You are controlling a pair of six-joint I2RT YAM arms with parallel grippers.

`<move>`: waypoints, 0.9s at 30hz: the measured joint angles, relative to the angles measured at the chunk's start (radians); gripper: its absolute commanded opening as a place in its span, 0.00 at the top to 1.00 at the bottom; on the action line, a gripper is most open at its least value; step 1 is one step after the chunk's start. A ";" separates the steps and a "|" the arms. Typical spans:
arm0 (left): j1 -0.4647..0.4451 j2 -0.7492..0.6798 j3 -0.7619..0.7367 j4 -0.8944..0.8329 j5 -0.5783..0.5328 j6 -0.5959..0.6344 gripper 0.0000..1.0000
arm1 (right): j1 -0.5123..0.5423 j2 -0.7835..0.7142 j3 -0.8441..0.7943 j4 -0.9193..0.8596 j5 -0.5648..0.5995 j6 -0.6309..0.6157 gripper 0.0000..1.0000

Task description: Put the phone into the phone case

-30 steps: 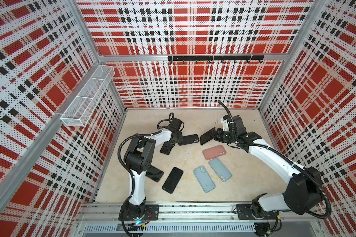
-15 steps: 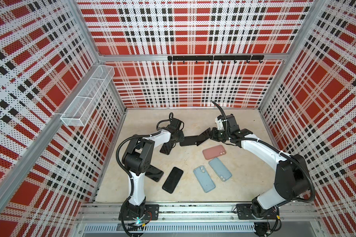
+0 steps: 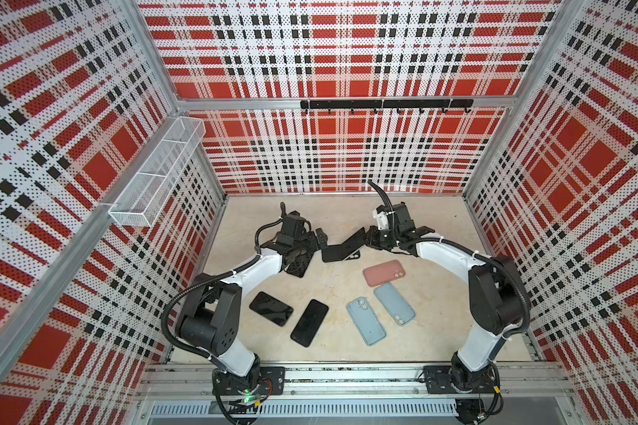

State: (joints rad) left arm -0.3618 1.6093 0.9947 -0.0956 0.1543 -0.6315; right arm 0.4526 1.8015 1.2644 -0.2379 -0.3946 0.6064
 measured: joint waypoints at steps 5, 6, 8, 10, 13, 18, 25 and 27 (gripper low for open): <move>0.008 0.016 -0.091 0.117 0.092 -0.062 0.00 | 0.020 0.063 0.018 0.036 -0.018 0.011 1.00; 0.009 0.029 -0.099 0.141 0.108 -0.077 0.00 | 0.022 0.069 0.019 0.046 -0.021 0.012 1.00; 0.011 0.056 -0.107 0.186 0.131 -0.104 0.00 | 0.025 0.072 0.024 0.053 -0.025 0.013 1.00; 0.012 0.080 -0.111 0.224 0.148 -0.124 0.00 | 0.025 0.079 0.035 0.058 -0.025 0.013 1.00; 0.012 0.111 -0.111 0.269 0.163 -0.149 0.00 | 0.025 0.091 0.048 0.067 -0.025 0.014 1.00; 0.013 0.147 -0.111 0.312 0.173 -0.170 0.00 | 0.023 0.111 0.050 0.087 -0.024 0.027 1.00; 0.013 0.193 -0.111 0.348 0.174 -0.192 0.00 | 0.021 0.141 0.037 0.143 -0.030 0.072 1.00; 0.013 0.212 -0.111 0.366 0.174 -0.199 0.00 | 0.019 0.144 0.028 0.162 -0.034 0.082 1.00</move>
State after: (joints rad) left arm -0.3489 1.8210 0.8833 0.2703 0.3286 -0.8303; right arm 0.4713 1.9453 1.2922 -0.0761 -0.4286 0.6888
